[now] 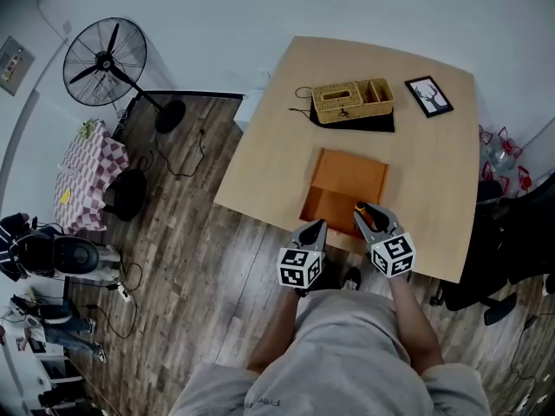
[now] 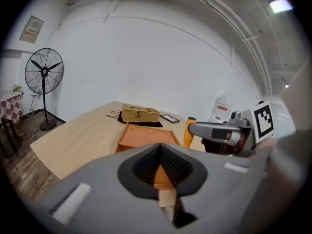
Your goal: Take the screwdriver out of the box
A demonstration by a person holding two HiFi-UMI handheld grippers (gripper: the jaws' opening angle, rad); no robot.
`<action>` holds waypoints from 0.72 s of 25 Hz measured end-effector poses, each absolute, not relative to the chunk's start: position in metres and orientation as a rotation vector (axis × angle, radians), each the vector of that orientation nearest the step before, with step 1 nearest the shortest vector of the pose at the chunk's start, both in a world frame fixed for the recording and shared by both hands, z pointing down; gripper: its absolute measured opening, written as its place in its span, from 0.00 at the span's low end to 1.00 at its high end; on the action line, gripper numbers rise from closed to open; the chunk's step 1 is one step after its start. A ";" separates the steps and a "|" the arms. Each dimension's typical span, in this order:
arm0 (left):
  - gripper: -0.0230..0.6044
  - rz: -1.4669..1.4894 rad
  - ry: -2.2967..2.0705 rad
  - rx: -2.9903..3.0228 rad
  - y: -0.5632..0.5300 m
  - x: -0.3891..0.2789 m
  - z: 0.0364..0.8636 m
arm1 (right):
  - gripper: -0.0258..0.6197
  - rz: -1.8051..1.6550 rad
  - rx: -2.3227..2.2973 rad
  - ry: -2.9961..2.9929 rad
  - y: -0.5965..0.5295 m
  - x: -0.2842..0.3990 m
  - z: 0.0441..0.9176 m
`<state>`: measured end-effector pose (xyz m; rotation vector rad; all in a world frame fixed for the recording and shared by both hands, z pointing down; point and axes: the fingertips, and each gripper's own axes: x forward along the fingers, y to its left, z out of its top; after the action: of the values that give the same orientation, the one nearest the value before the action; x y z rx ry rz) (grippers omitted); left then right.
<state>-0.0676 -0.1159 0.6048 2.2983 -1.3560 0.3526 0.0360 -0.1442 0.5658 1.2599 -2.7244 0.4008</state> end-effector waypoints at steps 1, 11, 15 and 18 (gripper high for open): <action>0.12 0.348 -1.355 2.301 -0.116 -0.067 0.603 | 0.21 0.401 1.260 -2.722 -0.144 0.036 0.566; 0.12 0.343 -1.362 2.309 -0.119 -0.066 0.602 | 0.21 0.387 1.293 -2.706 -0.147 0.041 0.563; 0.12 0.339 -1.374 2.306 -0.121 -0.067 0.600 | 0.21 0.405 1.284 -2.719 -0.147 0.040 0.563; 0.12 0.336 -1.377 2.307 -0.123 -0.067 0.598 | 0.21 0.398 1.276 -2.720 -0.148 0.039 0.562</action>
<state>-0.0672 -0.1235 0.5984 2.3066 -1.3773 0.3358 0.0389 -0.1480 0.5620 1.2764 -2.7201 0.3982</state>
